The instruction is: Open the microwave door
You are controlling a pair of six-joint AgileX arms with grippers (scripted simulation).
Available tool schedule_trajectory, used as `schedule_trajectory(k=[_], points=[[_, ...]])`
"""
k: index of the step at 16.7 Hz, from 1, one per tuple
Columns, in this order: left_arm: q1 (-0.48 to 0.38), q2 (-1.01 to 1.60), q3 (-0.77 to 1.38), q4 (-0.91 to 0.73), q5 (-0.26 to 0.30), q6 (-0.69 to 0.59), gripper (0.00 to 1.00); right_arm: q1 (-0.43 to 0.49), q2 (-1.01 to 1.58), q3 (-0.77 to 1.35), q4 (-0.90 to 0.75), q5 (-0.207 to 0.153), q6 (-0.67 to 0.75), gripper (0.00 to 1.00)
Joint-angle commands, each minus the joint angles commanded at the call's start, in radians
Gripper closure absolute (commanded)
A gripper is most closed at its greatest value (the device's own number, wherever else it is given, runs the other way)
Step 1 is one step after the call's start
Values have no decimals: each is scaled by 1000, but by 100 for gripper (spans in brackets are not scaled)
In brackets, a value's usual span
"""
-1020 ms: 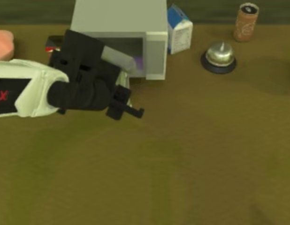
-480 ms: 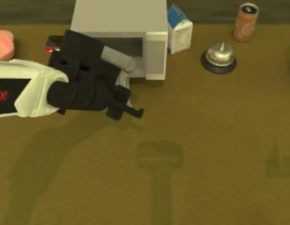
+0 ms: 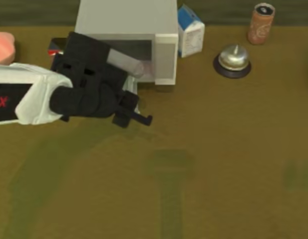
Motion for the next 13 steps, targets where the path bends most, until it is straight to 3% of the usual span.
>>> schedule_trajectory(k=[13], points=[[24,-19,-21,-5,47,56,100,0,0,0,0,0,0,0]])
